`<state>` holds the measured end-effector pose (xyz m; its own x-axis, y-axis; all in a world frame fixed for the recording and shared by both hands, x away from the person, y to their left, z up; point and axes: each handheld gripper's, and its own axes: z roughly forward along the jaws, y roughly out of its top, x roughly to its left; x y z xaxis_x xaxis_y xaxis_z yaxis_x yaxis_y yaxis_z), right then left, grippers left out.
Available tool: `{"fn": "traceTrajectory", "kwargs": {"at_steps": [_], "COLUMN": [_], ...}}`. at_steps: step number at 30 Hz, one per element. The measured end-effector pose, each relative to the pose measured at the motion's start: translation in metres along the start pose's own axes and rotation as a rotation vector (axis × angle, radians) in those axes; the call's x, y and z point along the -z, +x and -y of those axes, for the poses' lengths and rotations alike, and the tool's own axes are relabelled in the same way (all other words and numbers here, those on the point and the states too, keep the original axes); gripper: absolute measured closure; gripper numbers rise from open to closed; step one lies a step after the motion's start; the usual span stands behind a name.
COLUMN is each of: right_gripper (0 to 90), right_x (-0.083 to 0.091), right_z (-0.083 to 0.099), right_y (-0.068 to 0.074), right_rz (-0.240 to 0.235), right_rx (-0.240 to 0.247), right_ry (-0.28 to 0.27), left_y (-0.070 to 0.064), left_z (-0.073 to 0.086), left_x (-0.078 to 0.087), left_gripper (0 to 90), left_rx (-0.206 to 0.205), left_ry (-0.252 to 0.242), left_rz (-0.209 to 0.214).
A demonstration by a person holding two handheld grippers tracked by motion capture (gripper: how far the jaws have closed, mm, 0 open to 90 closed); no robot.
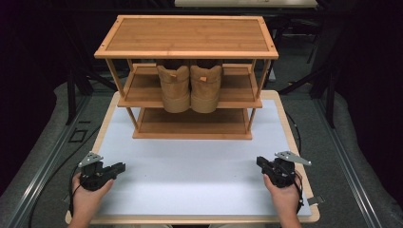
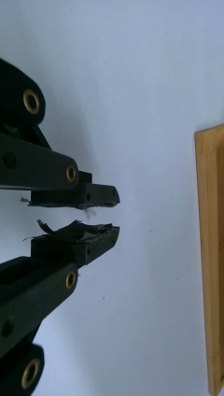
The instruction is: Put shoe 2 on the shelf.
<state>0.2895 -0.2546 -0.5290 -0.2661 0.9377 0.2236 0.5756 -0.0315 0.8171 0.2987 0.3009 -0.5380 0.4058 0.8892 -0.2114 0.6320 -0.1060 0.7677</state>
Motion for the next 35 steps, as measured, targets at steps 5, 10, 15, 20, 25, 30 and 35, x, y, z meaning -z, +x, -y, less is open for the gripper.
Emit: {"fn": "traceTrajectory", "kwargs": {"at_steps": [5,10,15,20,25,30,35], "right_gripper": [78.0,70.0,64.7,59.6,51.5,47.3,44.9], "right_x": [-0.004,-0.005,-0.007,-0.010,-0.010,-0.011,-0.010], "right_z": [0.011,0.018,0.021,0.022,0.021,0.022,0.020], "right_y": [0.000,0.000,0.001,0.002,0.001,-0.003,-0.009], "right_rz": [0.011,0.023,0.034,0.027,0.038,0.060,0.087], "right_rx": [-0.005,0.007,0.015,0.018,0.040,0.050,0.062], "right_ry": [-0.011,0.020,0.016,-0.002,-0.001,-0.011,-0.010], "left_y": [0.001,0.002,0.003,0.005,0.009,0.014,0.019], "left_z": [0.006,0.011,0.013,0.014,0.014,0.014,0.013], "left_x": [-0.004,-0.010,-0.014,-0.015,-0.016,-0.014,-0.015], "left_gripper": [68.3,56.9,51.7,47.1,42.5,39.7,38.3], "left_rx": [0.005,-0.001,-0.017,-0.022,-0.009,-0.029,-0.024], "left_ry": [-0.007,-0.016,-0.003,0.004,0.000,-0.009,0.000], "left_rz": [-0.001,-0.027,-0.053,-0.070,-0.068,-0.083,-0.101]}}
